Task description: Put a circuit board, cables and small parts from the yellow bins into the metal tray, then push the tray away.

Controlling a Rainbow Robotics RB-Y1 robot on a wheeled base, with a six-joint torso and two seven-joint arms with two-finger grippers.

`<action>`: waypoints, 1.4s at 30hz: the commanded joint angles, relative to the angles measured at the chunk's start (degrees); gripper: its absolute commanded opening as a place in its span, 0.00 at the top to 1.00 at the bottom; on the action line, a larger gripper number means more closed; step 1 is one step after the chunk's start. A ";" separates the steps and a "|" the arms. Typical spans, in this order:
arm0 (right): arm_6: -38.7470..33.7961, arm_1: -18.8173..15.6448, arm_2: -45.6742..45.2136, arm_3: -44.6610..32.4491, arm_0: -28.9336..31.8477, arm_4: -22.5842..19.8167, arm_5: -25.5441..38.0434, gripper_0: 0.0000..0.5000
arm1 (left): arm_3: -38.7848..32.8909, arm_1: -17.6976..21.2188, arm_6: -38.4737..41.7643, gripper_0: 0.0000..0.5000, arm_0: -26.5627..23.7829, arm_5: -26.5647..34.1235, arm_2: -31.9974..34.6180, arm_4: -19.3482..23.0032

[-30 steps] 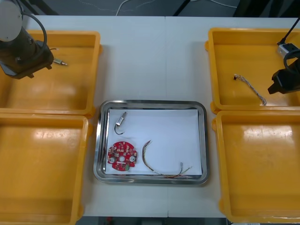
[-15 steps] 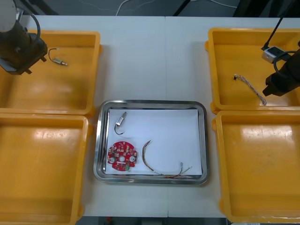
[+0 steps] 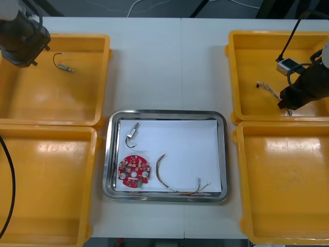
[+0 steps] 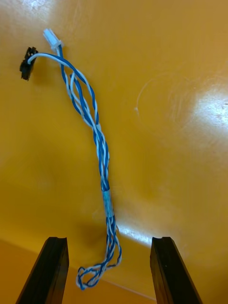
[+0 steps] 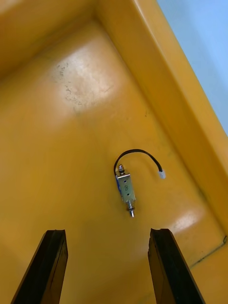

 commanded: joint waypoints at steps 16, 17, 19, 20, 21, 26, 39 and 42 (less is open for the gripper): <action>1.84 2.56 2.44 4.28 -2.37 -0.52 -5.55 0.00 | 19.37 -6.34 2.32 0.00 -7.92 -17.21 3.16 -6.55; 1.84 2.56 2.44 4.28 -2.28 -0.43 -5.63 0.00 | 19.89 -6.43 2.14 0.00 -8.10 -17.57 3.07 -6.55; 1.76 2.56 2.70 4.37 -2.37 -0.25 -5.63 0.00 | 22.00 -6.61 1.97 0.00 -8.63 -18.97 2.63 -6.55; 1.58 2.56 2.79 4.46 -2.28 -0.25 -5.63 0.00 | 22.44 -6.69 1.97 0.00 -8.80 -19.41 2.46 -6.55; 1.40 2.56 2.88 4.37 -2.37 -0.16 -5.63 0.05 | 23.15 -6.87 2.06 0.00 -8.98 -20.03 2.11 -6.64; 1.14 2.56 2.88 4.37 -2.37 -0.25 -5.63 0.87 | 25.78 -7.40 2.23 0.00 -10.30 -20.55 1.14 -6.72; 2.72 0.89 2.70 0.15 -2.98 -0.08 -3.88 1.00 | 28.33 -8.36 2.23 0.00 -10.65 -20.55 -1.15 -6.90; 3.07 0.01 1.38 -3.28 -2.98 0.27 -1.41 1.00 | 29.47 -8.36 1.97 0.00 -10.82 -20.64 -1.85 -6.90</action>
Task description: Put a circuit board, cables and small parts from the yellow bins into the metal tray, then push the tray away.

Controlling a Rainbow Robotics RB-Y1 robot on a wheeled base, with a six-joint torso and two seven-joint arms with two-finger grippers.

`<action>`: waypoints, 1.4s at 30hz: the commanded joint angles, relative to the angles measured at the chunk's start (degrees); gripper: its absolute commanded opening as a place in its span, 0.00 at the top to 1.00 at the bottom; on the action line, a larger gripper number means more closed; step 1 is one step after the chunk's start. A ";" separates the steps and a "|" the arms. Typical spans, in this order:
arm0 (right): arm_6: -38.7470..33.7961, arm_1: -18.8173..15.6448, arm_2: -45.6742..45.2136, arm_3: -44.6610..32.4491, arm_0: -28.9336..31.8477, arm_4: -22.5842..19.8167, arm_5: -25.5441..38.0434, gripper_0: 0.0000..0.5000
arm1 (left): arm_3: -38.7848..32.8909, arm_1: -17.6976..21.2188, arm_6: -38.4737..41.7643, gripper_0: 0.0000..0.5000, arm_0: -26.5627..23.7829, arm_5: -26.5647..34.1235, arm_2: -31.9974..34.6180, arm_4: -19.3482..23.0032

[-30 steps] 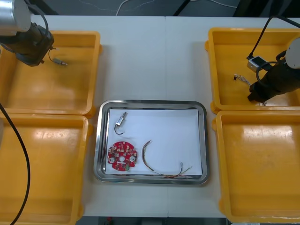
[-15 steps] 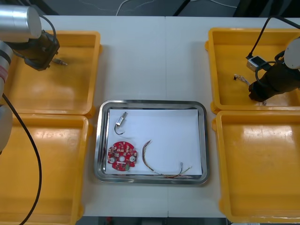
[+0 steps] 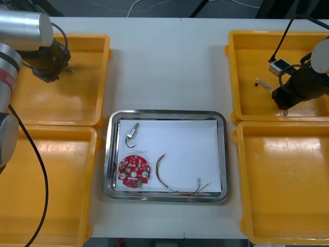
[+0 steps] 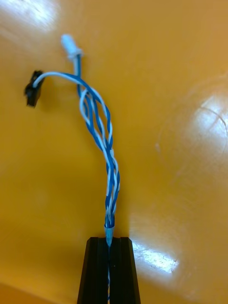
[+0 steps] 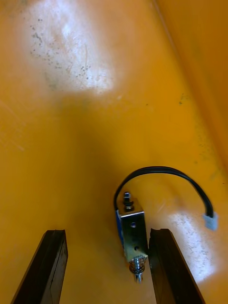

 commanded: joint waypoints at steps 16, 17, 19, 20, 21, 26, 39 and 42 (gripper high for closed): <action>4.96 -2.08 -11.25 -20.29 -2.06 -0.85 21.60 1.00 | 2.86 -0.92 1.61 0.76 -4.53 -1.11 -3.63 0.07; 5.05 -2.08 -11.51 -21.60 -1.97 -1.12 22.92 1.00 | 2.86 -1.00 1.61 0.76 -4.45 -1.02 -3.63 0.16; 5.05 -2.08 -11.86 -23.89 -2.06 -1.47 25.12 1.00 | 2.94 -1.09 1.52 0.69 -4.45 -1.02 -3.63 0.07; 5.05 -2.08 -12.04 -25.38 -2.06 -1.73 26.44 1.00 | 2.86 -1.09 1.52 0.59 -4.45 -1.11 -3.63 0.07; 5.05 -1.99 -12.13 -27.05 -2.06 -2.00 27.84 1.00 | 2.86 -1.09 1.43 0.53 -4.45 -1.11 -3.63 0.07; 5.23 -1.02 -12.04 -34.88 -1.97 -3.32 30.44 1.00 | 2.94 -1.09 1.26 0.63 -4.45 -1.02 -4.42 -0.02; 6.10 3.81 -9.93 -42.17 -1.88 -14.13 30.44 1.00 | 2.86 -1.09 0.56 1.00 -4.18 0.47 -5.03 -0.63; 6.72 4.43 -6.77 -44.10 -1.88 -14.21 30.44 1.00 | 1.36 -0.74 -0.24 1.00 -4.09 2.93 -5.03 -1.34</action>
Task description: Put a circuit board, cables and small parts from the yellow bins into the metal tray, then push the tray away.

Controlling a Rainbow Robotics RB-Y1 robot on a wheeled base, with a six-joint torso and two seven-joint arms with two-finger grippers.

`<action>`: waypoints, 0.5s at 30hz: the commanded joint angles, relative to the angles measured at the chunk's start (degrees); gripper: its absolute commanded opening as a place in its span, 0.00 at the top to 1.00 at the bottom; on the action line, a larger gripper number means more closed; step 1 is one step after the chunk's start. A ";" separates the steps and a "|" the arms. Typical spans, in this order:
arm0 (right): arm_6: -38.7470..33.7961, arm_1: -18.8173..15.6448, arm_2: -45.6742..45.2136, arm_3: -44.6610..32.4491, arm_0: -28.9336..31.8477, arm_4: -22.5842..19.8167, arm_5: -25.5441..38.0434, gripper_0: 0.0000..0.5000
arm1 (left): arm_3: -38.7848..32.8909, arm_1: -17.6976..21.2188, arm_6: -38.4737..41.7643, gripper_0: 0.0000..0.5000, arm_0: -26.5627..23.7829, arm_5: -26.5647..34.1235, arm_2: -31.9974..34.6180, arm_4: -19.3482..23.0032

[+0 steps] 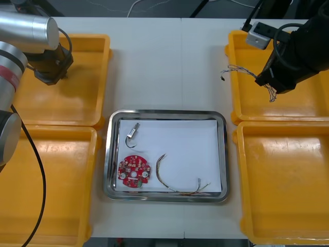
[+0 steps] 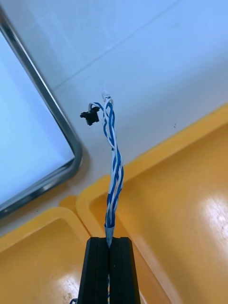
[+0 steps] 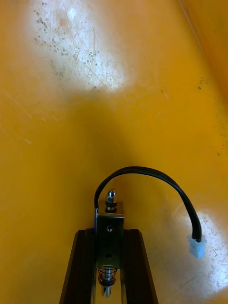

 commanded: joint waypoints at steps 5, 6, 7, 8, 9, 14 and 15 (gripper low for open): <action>3.32 2.46 7.99 -5.19 -1.86 -0.60 0.19 1.00 | -5.47 -0.17 -0.93 1.00 -2.61 8.56 -1.42 -2.10; 3.41 3.16 9.66 -5.36 -1.86 -0.33 0.19 1.00 | -8.11 0.19 -0.67 1.00 -2.43 11.29 -1.42 -2.36; 3.32 3.43 10.19 -5.45 -1.86 -0.16 0.19 1.00 | -8.90 0.27 -0.67 1.00 -2.34 12.08 -1.42 -2.45; 3.14 4.31 11.86 -5.62 -1.86 0.37 0.19 1.00 | -11.36 0.71 -0.67 1.00 -1.99 14.63 -1.42 -2.10; 3.14 4.66 12.74 -5.62 -1.86 0.81 0.19 1.00 | -12.76 0.98 -0.76 1.00 -1.82 15.86 -1.42 -1.83; 2.71 6.15 17.83 -5.62 -1.86 2.30 0.19 1.00 | -19.88 2.65 -1.46 1.00 -0.41 22.71 -1.42 -0.25; 2.71 6.42 19.06 -5.62 -1.86 2.74 0.19 1.00 | -21.64 3.00 -1.72 1.00 0.12 24.21 -1.42 0.01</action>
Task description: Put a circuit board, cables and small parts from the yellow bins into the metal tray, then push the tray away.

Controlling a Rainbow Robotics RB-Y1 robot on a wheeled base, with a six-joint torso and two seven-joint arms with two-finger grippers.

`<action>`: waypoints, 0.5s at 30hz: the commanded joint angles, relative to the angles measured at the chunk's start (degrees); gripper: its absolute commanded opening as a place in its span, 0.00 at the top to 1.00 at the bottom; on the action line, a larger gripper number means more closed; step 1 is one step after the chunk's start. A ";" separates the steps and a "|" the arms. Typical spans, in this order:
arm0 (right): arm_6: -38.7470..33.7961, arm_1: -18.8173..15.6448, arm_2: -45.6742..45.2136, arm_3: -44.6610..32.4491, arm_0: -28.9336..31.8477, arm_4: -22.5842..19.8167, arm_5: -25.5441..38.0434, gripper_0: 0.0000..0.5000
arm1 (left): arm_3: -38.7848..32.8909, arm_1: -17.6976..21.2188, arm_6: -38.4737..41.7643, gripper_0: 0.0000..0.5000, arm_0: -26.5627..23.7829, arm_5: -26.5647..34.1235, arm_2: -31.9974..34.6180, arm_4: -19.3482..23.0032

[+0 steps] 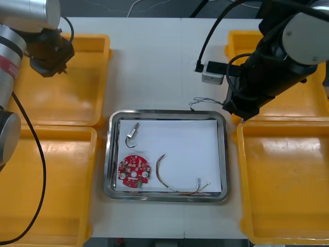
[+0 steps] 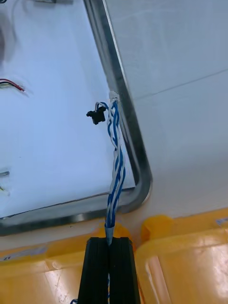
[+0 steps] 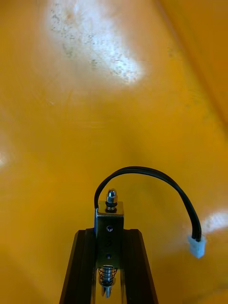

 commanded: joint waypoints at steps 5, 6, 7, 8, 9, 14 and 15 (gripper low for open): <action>0.74 3.24 10.65 -2.16 -1.25 4.53 -2.33 1.00 | -15.13 4.09 -4.34 1.00 2.08 11.25 -1.32 2.52; 0.74 3.42 12.14 -2.16 -0.90 5.32 -3.56 1.00 | -16.71 4.62 -5.31 1.00 2.61 12.74 -1.06 2.88; 0.65 3.50 13.55 -2.25 -0.63 6.03 -4.88 1.00 | -18.20 4.88 -6.28 1.00 3.04 14.15 -0.71 3.40; 0.65 3.59 14.25 -2.25 -0.37 6.38 -5.58 1.00 | -18.91 5.14 -6.80 1.00 3.31 14.77 -0.44 3.67; 0.38 3.59 15.57 -2.25 0.25 7.08 -7.34 1.00 | -20.66 5.50 -7.95 1.00 3.66 16.17 -0.09 4.46; 0.03 3.59 20.05 -2.25 2.18 9.36 -13.58 1.00 | -26.03 6.20 -11.99 1.00 5.51 20.30 1.66 6.57; -0.06 3.59 21.28 -2.25 2.62 10.24 -14.90 1.00 | -27.78 6.29 -13.13 1.00 6.30 21.09 2.19 7.01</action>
